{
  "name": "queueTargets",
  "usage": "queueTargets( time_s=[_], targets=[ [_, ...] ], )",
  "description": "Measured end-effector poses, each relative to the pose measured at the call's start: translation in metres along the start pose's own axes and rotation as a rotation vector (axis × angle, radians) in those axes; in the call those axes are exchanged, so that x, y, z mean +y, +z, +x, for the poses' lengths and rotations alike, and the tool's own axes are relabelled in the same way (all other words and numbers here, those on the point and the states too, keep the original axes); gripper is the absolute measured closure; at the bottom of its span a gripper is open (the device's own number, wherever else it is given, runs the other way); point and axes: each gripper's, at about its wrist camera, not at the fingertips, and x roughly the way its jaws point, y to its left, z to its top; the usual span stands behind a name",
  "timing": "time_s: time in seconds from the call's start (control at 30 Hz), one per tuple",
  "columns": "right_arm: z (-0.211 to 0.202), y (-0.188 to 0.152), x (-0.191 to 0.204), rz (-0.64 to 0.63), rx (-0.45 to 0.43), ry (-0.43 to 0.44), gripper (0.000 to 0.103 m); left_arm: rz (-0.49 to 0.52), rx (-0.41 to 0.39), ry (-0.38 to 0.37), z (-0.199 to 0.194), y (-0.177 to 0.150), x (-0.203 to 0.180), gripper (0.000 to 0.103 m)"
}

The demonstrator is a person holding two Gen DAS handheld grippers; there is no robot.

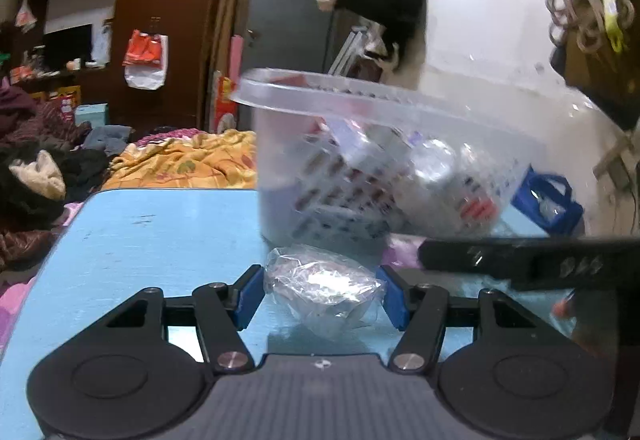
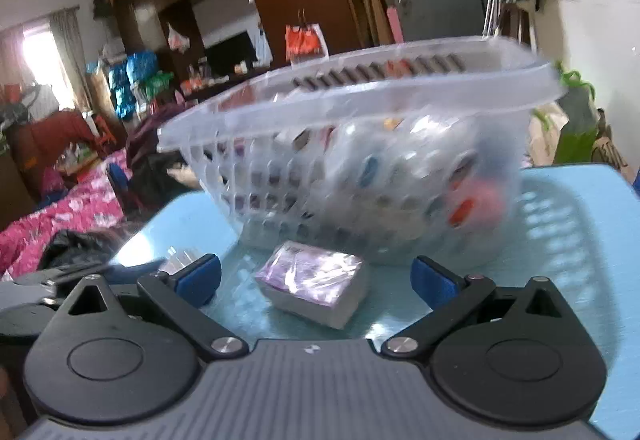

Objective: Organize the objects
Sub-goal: 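Grasp a foil-wrapped clear packet with the left gripper while the right gripper grasps a purple packet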

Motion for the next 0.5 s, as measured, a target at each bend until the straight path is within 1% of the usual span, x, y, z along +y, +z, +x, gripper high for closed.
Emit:
queueTargets(
  time_s=[0.07, 0.17, 0.3, 0.43, 0.47, 0.5],
  targets=[
    [0.007, -0.001, 0.007, -0.001, 0.016, -0.002, 0.0, -0.014, -0.006, 0.017, 0.002, -0.002, 0.002, 0.039],
    [0.01, 0.002, 0.013, 0.003, 0.036, -0.009, 0.0, -0.031, -0.018, 0.02, 0.001, -0.001, 0.008, 0.039],
    [0.013, 0.005, 0.017, -0.015, 0.043, -0.05, 0.008, -0.049, -0.043, 0.054, -0.002, 0.0, 0.013, 0.039],
    [0.018, 0.005, 0.018, -0.03, 0.082, -0.05, 0.011, -0.077, -0.038, 0.025, 0.002, 0.002, 0.02, 0.039],
    [0.02, 0.004, 0.02, -0.046, 0.091, -0.056, 0.012, -0.073, -0.04, 0.022, 0.001, 0.002, 0.02, 0.039],
    [0.023, 0.004, 0.022, -0.065, 0.099, -0.063, 0.015, -0.069, -0.045, 0.018, 0.001, 0.002, 0.019, 0.039]
  ],
)
